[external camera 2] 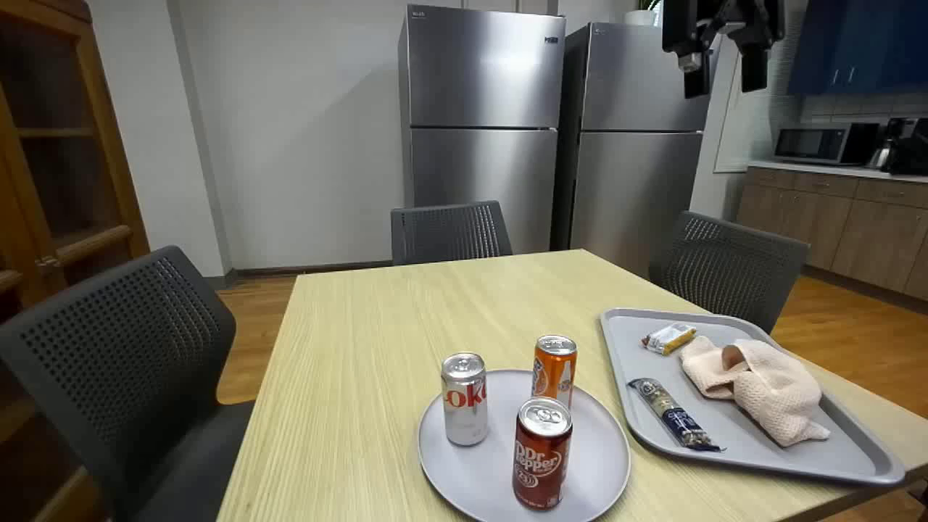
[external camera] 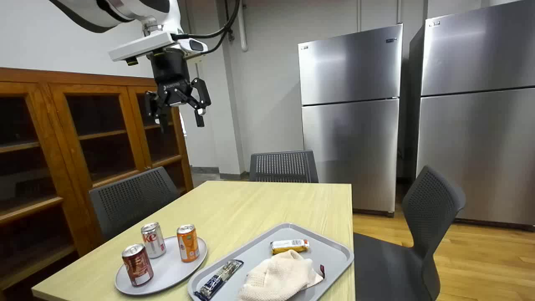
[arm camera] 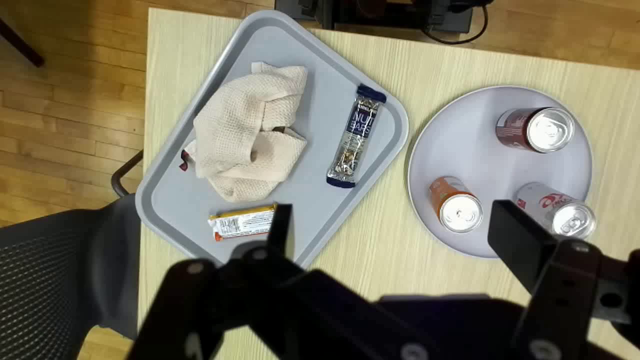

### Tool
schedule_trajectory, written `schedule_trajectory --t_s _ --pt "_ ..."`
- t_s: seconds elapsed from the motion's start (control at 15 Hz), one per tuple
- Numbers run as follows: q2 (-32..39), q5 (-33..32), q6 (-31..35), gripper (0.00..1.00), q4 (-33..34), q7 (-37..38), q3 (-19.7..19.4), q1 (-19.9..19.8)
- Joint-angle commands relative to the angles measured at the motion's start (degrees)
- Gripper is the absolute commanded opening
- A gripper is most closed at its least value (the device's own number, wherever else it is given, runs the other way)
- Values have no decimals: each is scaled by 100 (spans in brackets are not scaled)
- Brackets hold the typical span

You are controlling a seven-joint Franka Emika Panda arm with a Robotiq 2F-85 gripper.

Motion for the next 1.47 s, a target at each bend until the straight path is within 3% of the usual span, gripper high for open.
schedule_trajectory --t_s 0.0,0.73,1.4 --pt "6 -4 -14 100 12 6 -14 19" --pt "8 26 58 100 -14 5 -47 2" --pt "257 511 1173 100 -433 50 -456 -111"
